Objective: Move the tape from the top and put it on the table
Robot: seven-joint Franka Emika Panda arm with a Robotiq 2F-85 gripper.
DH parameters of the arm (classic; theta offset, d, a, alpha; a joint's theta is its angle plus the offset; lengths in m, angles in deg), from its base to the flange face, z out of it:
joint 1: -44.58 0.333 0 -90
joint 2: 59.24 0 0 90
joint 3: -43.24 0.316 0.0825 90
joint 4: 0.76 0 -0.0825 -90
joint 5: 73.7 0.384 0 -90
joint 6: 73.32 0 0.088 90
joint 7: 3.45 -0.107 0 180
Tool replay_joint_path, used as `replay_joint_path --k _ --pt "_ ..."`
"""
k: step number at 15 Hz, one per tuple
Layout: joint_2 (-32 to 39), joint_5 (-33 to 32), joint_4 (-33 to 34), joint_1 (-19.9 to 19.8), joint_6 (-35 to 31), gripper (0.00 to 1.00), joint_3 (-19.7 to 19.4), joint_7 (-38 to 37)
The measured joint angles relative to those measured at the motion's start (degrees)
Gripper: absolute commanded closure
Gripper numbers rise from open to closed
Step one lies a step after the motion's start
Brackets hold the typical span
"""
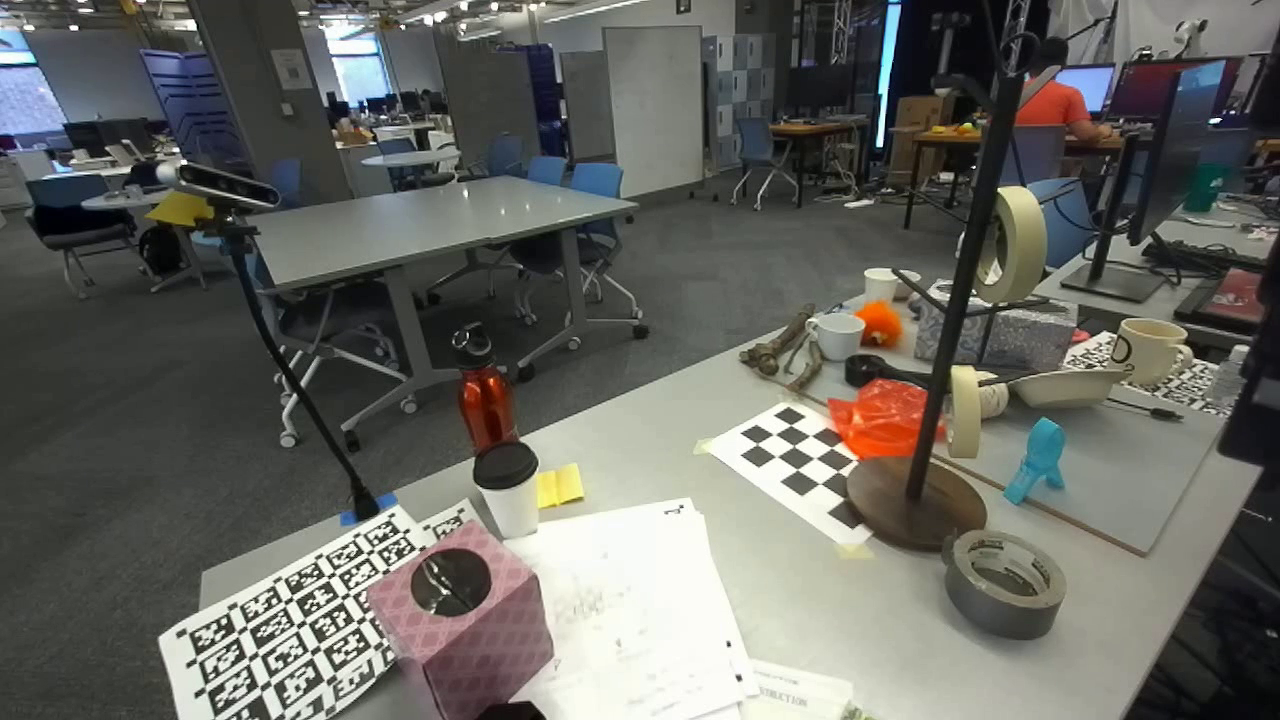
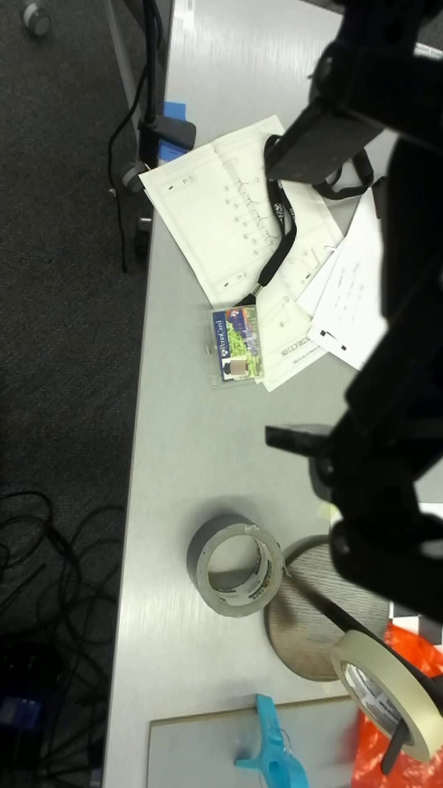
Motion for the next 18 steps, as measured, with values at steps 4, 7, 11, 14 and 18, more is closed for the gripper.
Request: replay_joint_path --k 4,7,11,14,18 --pt "-0.01 -0.24 -0.01 -0.03 -0.10 0.00 -0.05 -1.89" --pt "-0.02 -0.81 -0.05 -0.08 -0.11 0.00 -0.07 -3.62" --pt "-0.03 -0.89 -0.07 -0.08 -0.11 0.00 -0.07 -3.85" --pt "-0.03 -0.89 -0.07 -0.08 -0.11 0.00 -0.07 -3.87" --pt "-0.03 -0.89 -0.07 -0.08 -0.11 0.00 -0.07 -3.87"
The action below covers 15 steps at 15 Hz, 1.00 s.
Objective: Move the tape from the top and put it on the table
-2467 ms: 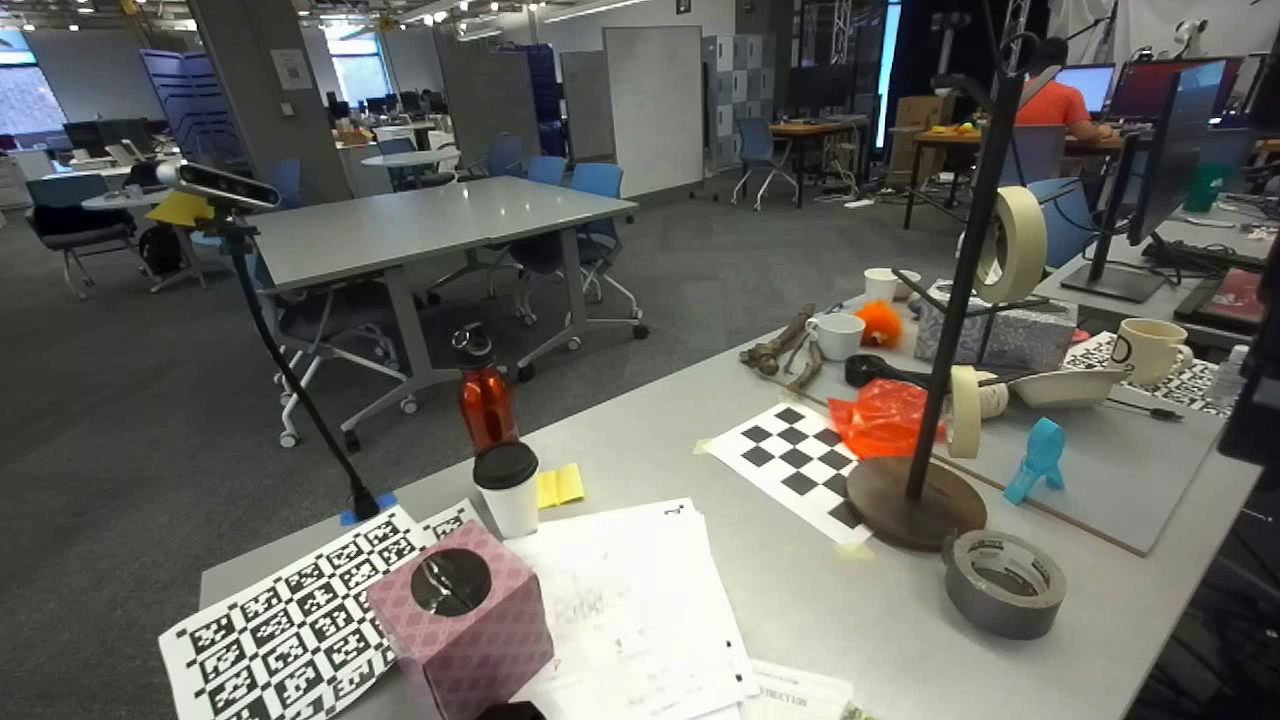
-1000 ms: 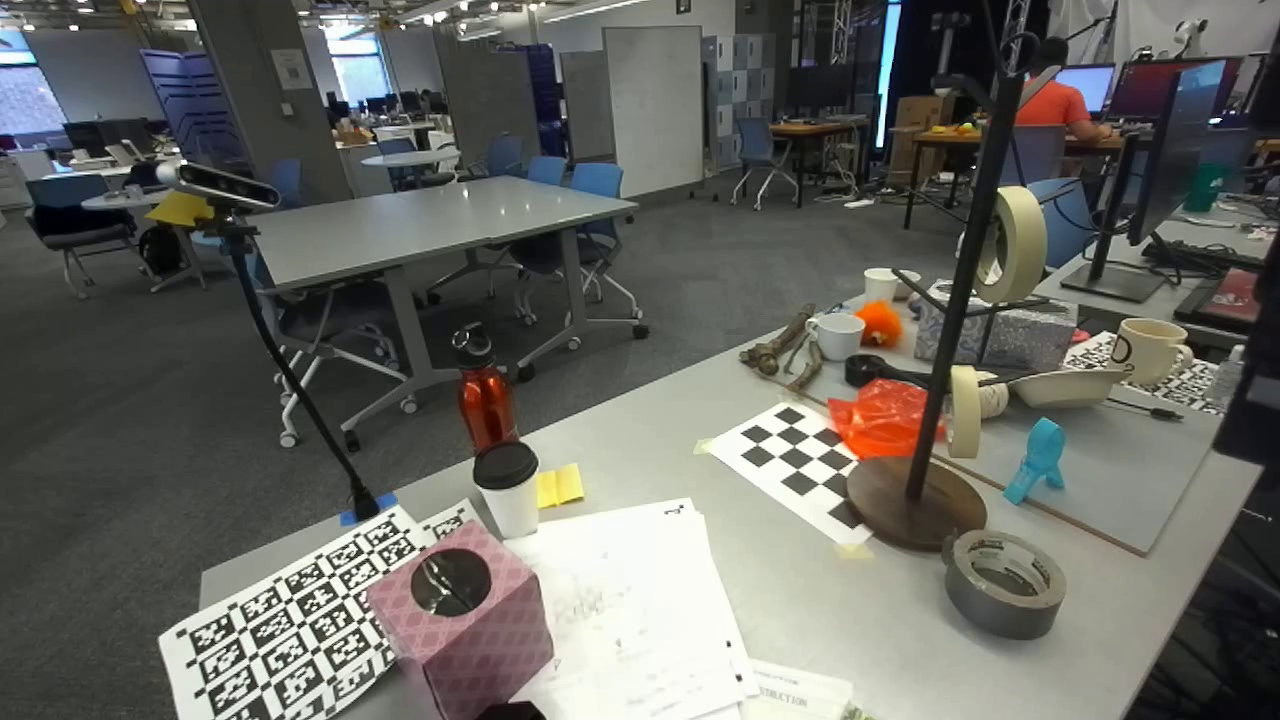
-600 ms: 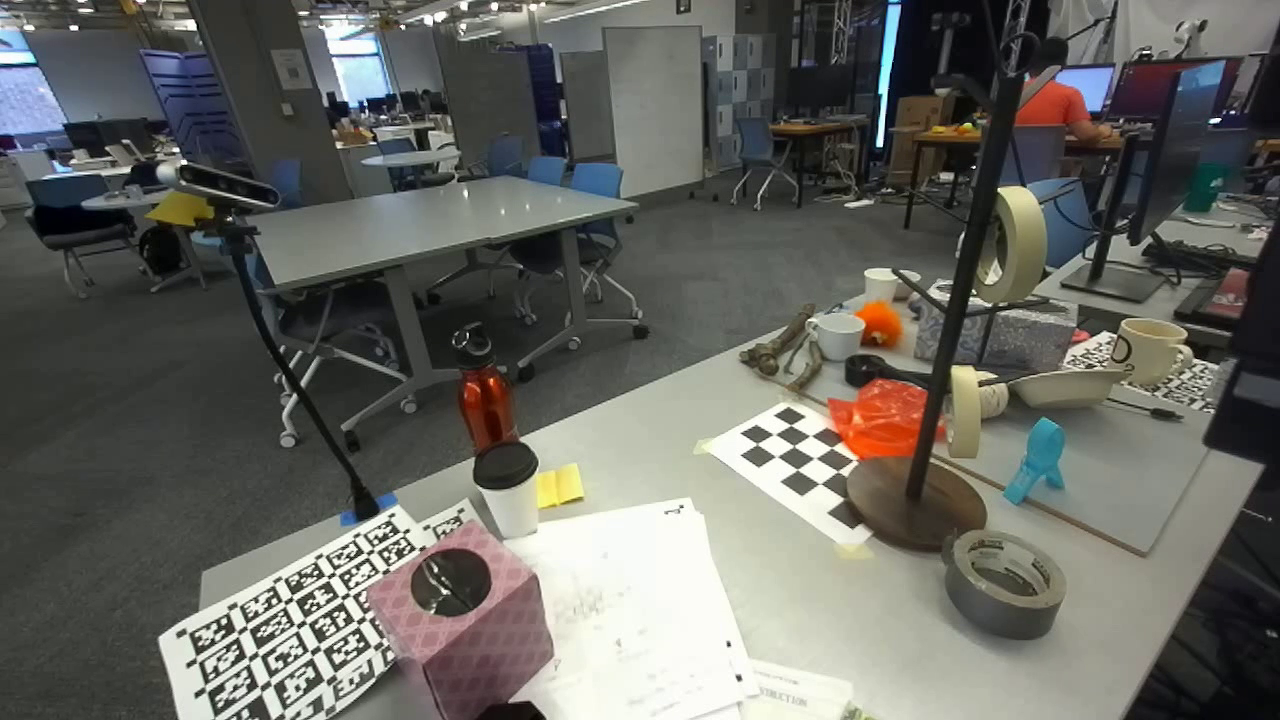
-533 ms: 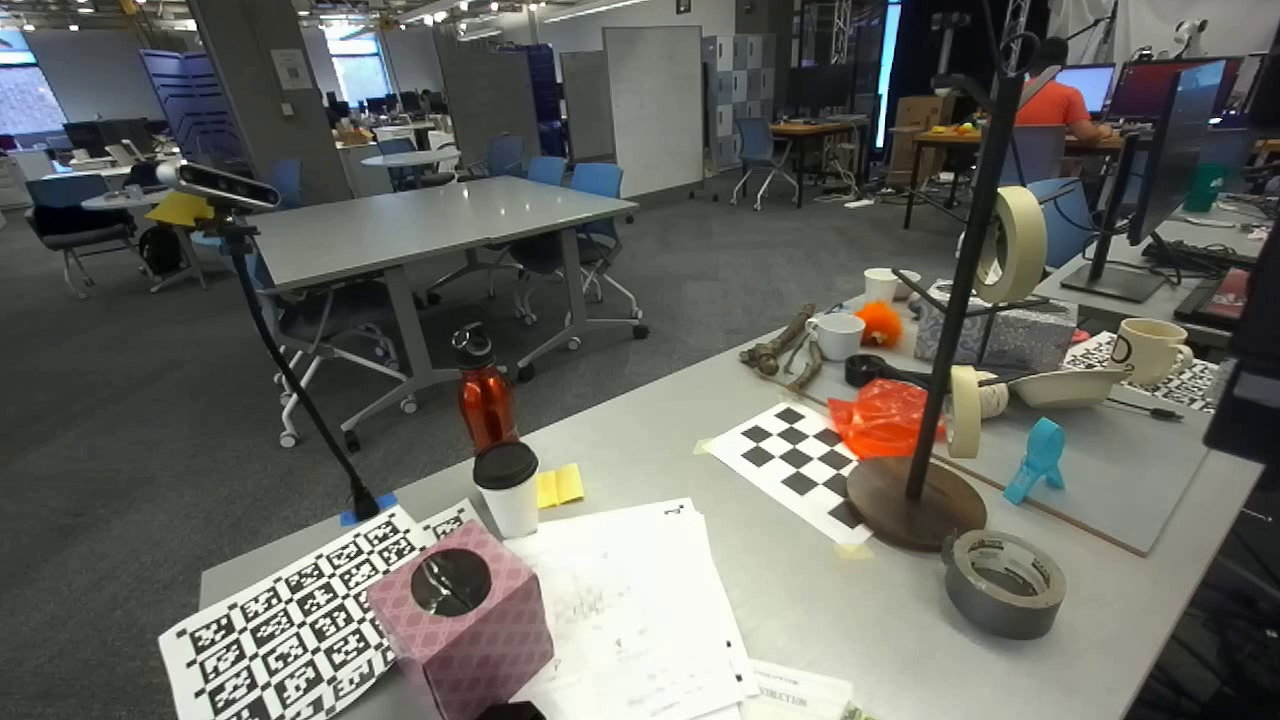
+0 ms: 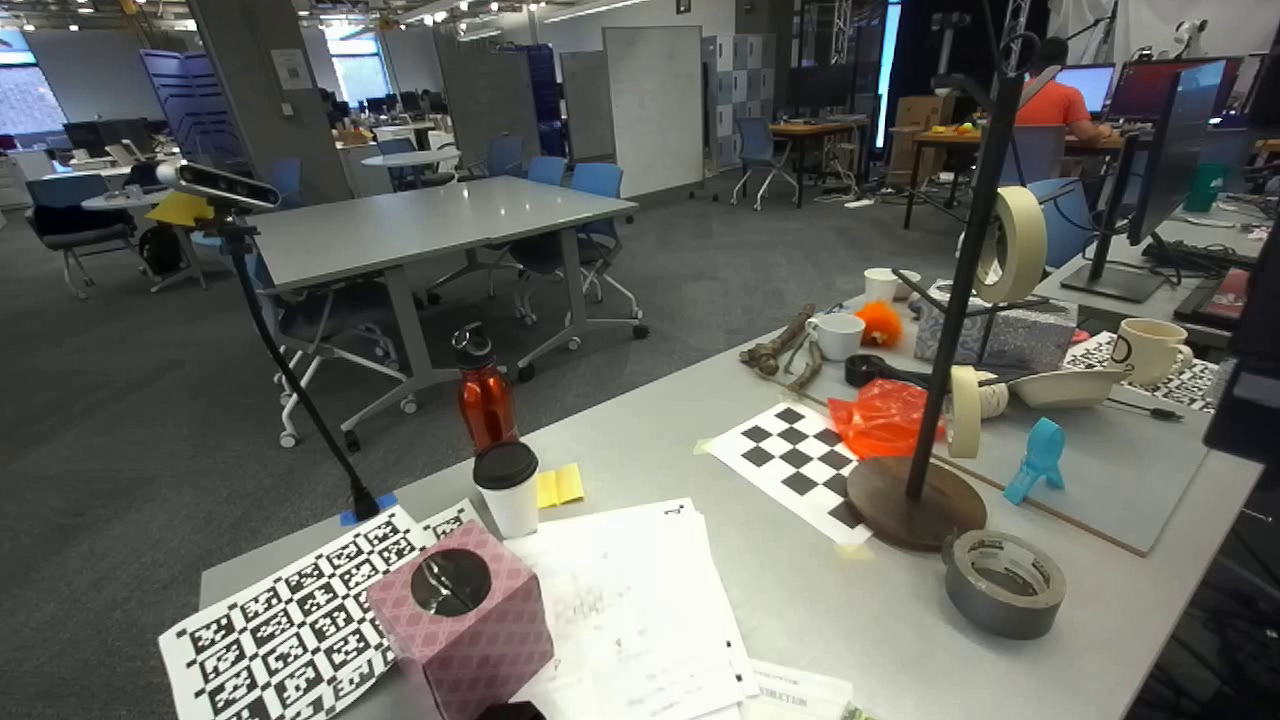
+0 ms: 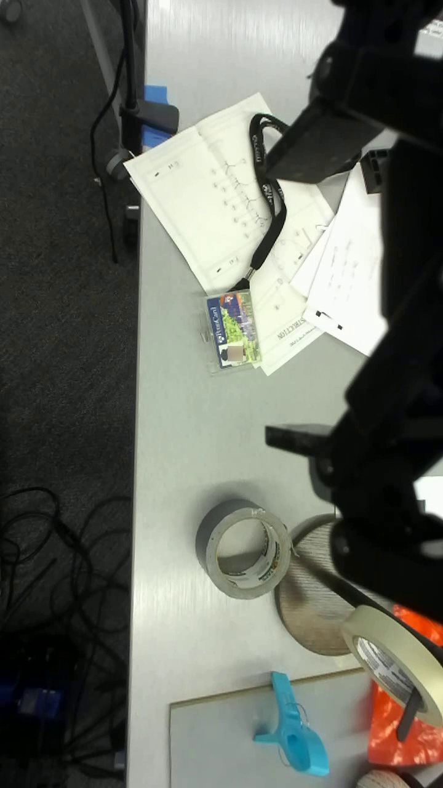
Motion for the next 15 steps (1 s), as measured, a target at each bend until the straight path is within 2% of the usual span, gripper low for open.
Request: replay_joint_path --k 9,15 --pt "0.04 0.00 -0.02 0.00 0.00 0.00 0.00 -0.06" --pt "-0.08 -1.46 -0.06 -1.06 0.00 0.00 -0.36 -5.87"
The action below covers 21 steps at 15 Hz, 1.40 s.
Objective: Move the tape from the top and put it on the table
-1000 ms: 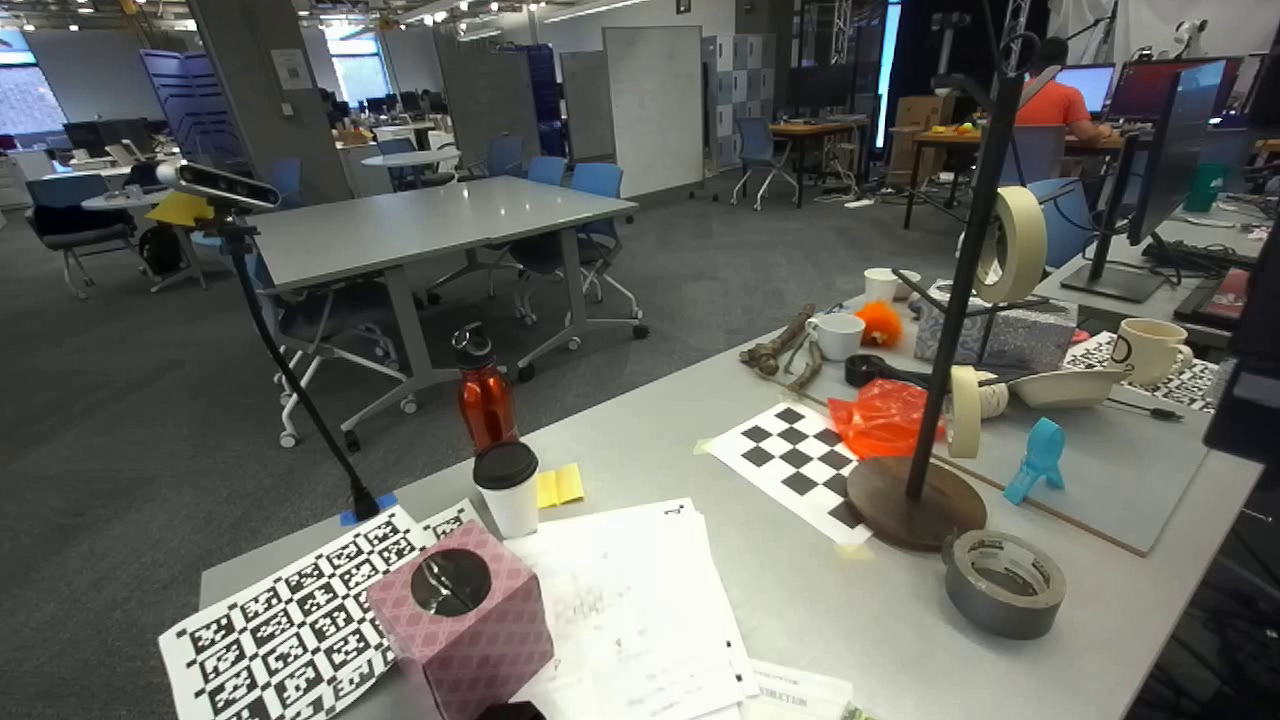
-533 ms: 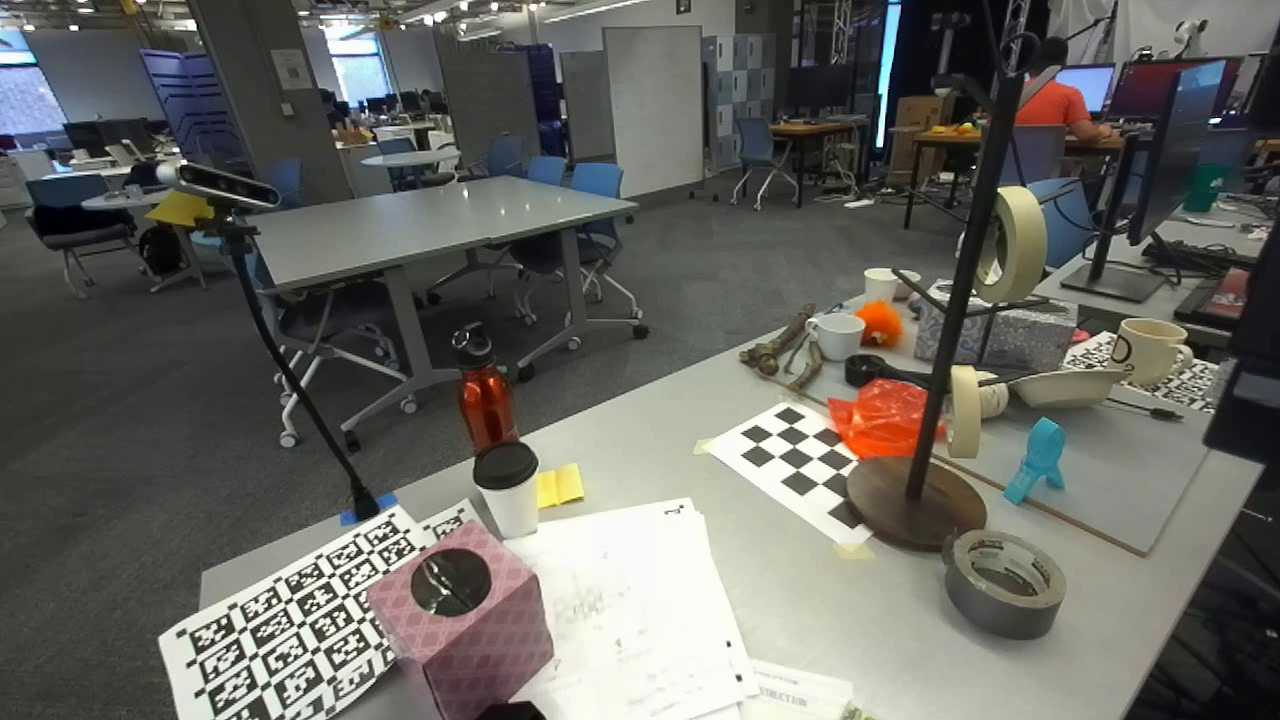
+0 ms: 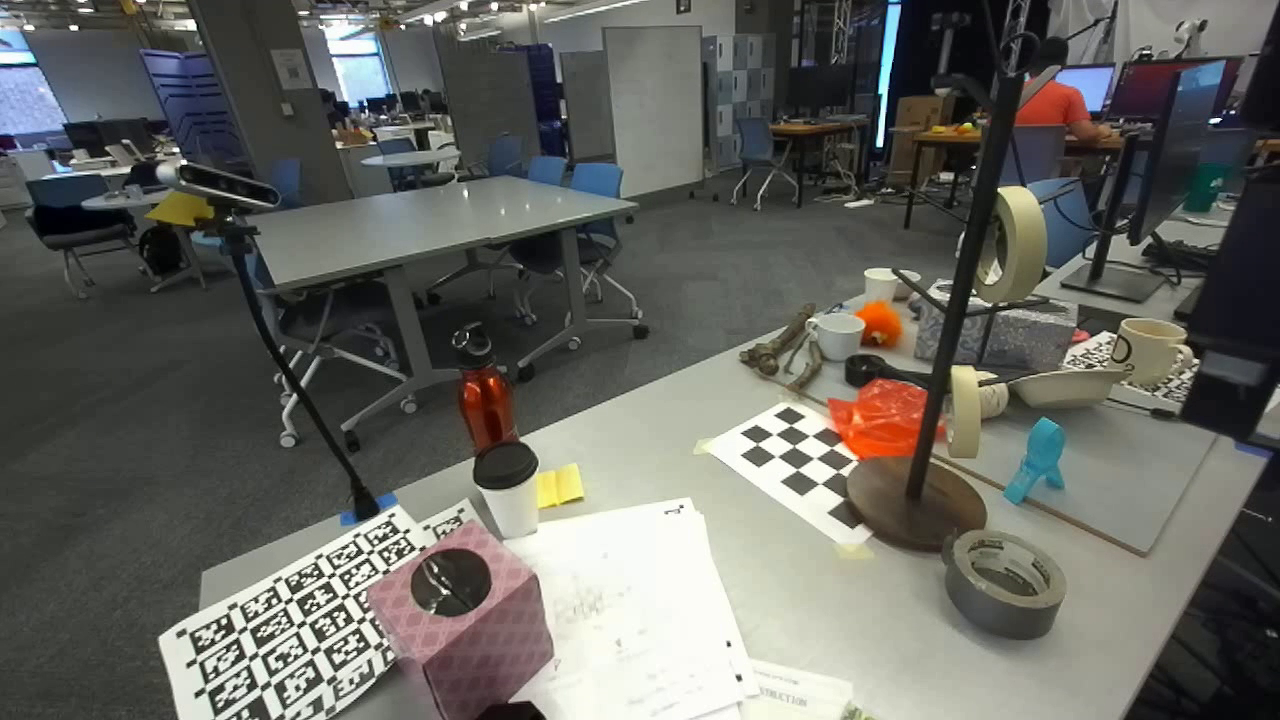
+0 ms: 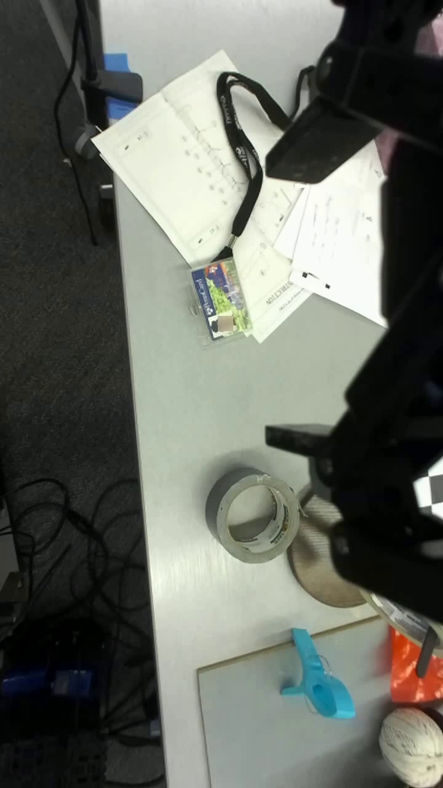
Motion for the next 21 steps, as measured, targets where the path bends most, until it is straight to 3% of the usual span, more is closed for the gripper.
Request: replay_joint_path --k 5,16,21 --pt "-1.35 -2.33 -0.30 -1.67 0.00 0.00 -0.37 -4.08" --pt "-8.37 -11.73 -3.77 -6.95 0.00 0.00 -2.09 -5.38" --pt "-8.22 -11.78 -3.95 -6.99 0.00 0.00 -2.03 -5.42"
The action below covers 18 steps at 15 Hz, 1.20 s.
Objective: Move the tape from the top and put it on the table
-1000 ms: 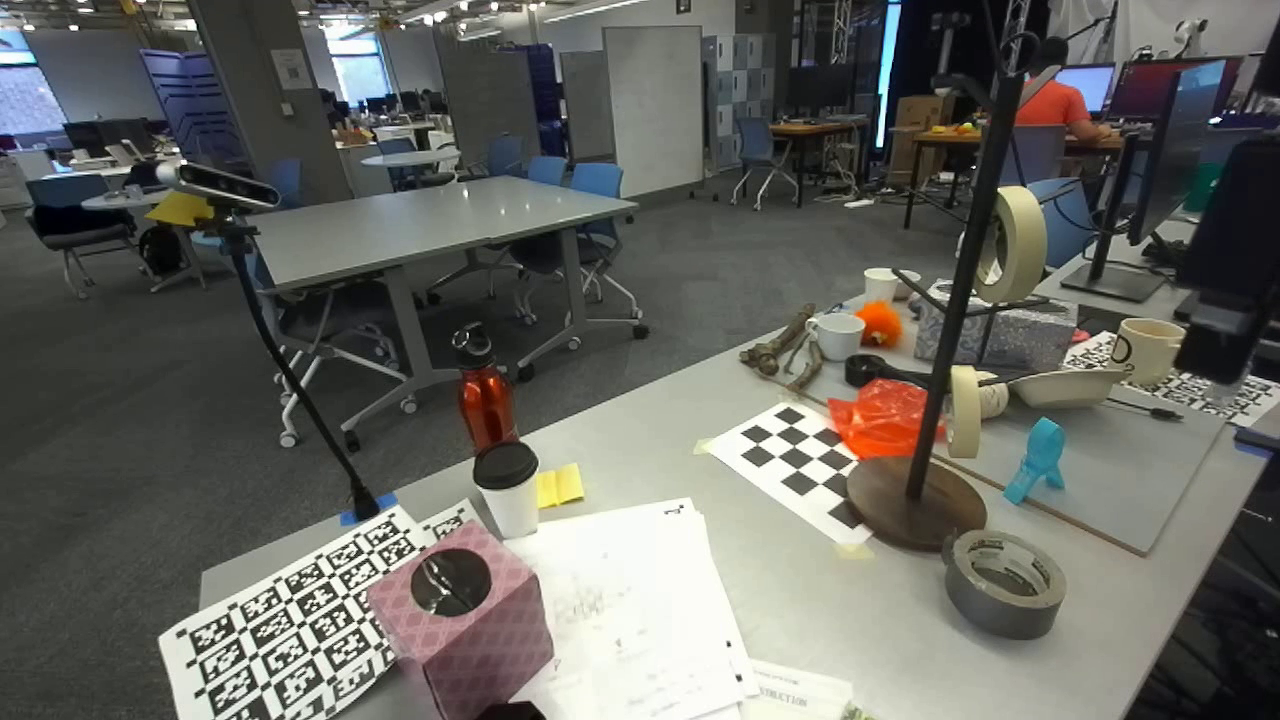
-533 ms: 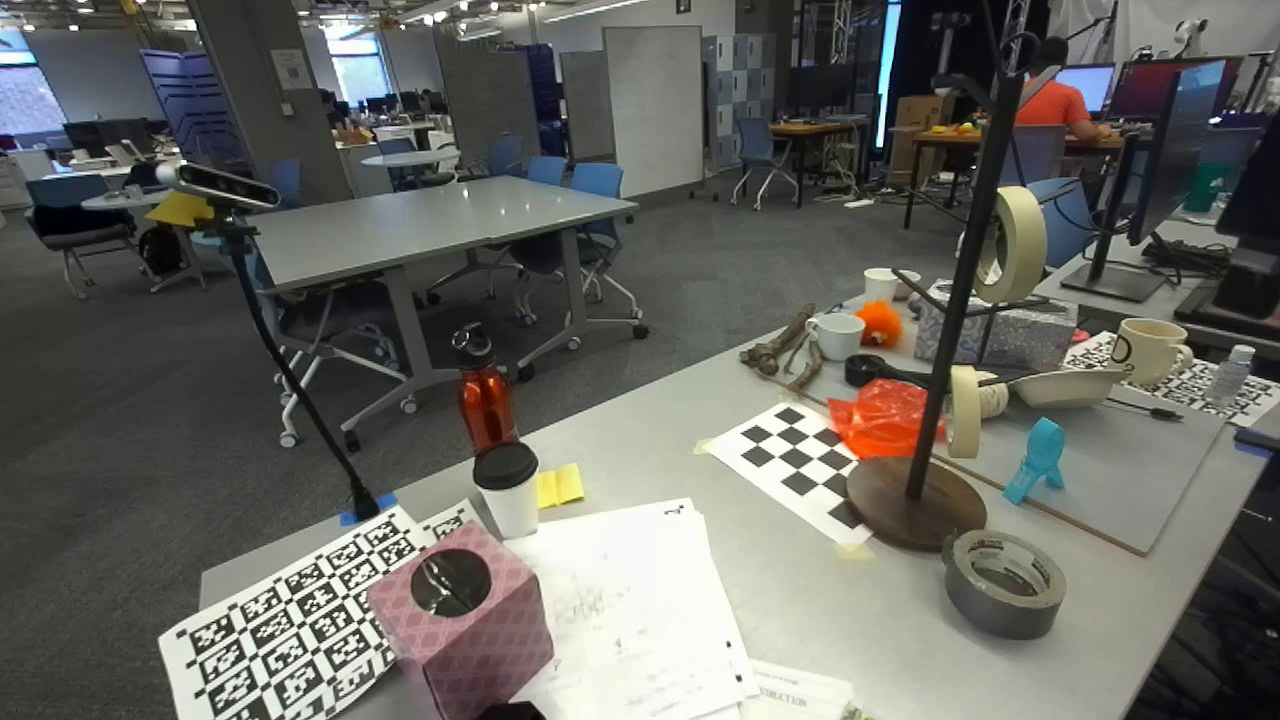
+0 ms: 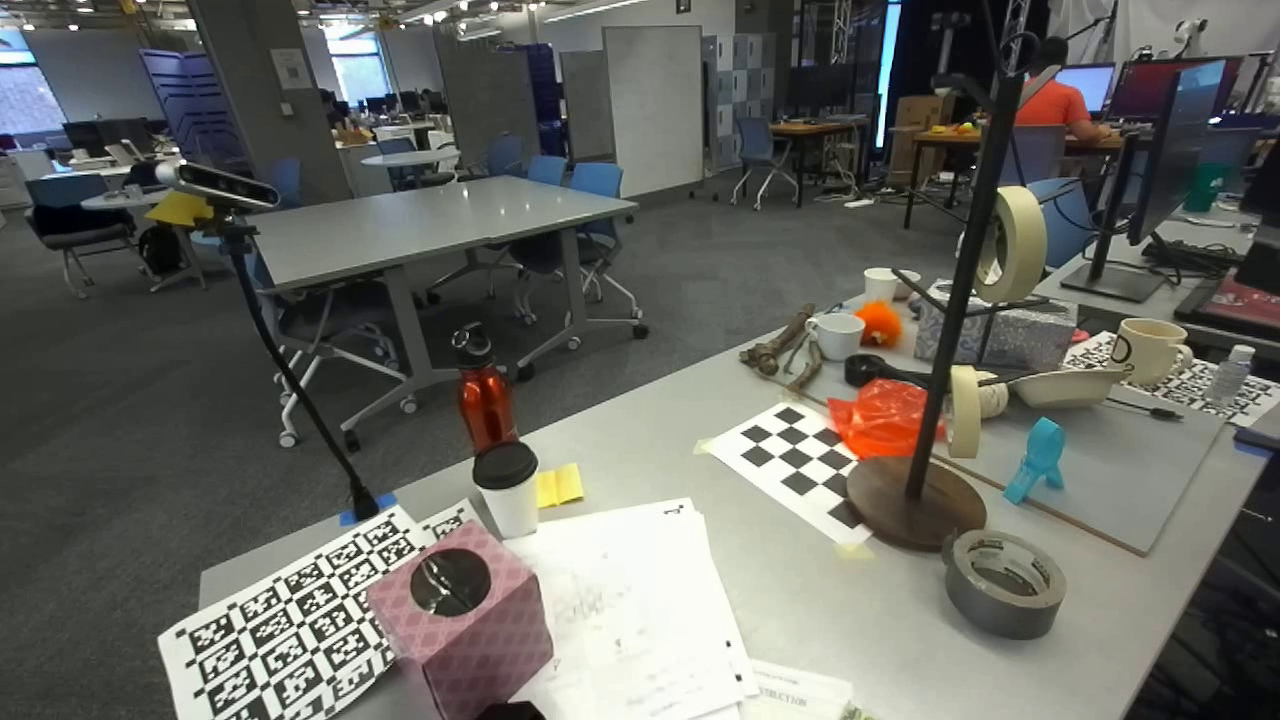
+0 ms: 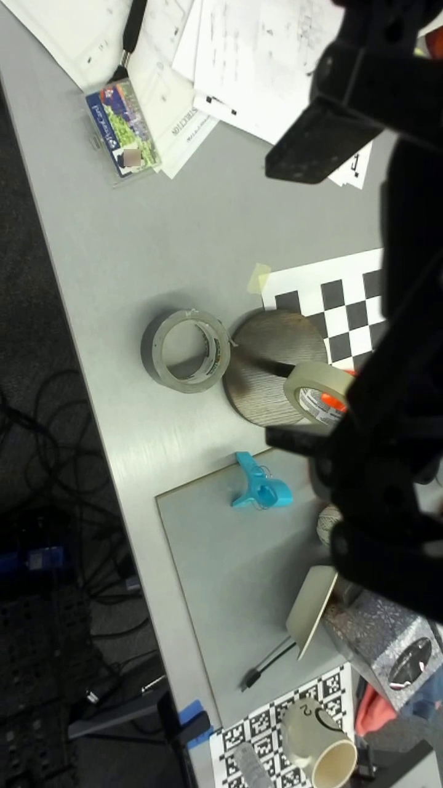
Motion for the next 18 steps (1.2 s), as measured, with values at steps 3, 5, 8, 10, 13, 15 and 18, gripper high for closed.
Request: replay_joint_path --k 3,5,8,10,13,15,18 --pt "0.09 0.00 -0.10 0.00 0.00 0.00 0.00 0.00" --pt "0.29 0.00 -0.34 0.00 -0.64 0.00 0.00 0.00" --pt "1.19 -0.20 -1.32 -0.25 -5.32 0.00 -0.11 0.00" --pt "2.21 -1.18 -2.32 -1.03 -9.90 0.00 -0.28 -0.05" --pt "4.09 -3.65 -3.14 -3.01 -15.66 0.00 -0.69 -0.47" --pt "5.25 -5.42 -3.37 -4.49 -18.76 0.00 -1.25 -0.91" --pt "6.82 -7.31 -3.35 -6.43 -23.03 0.00 -2.47 -1.21"
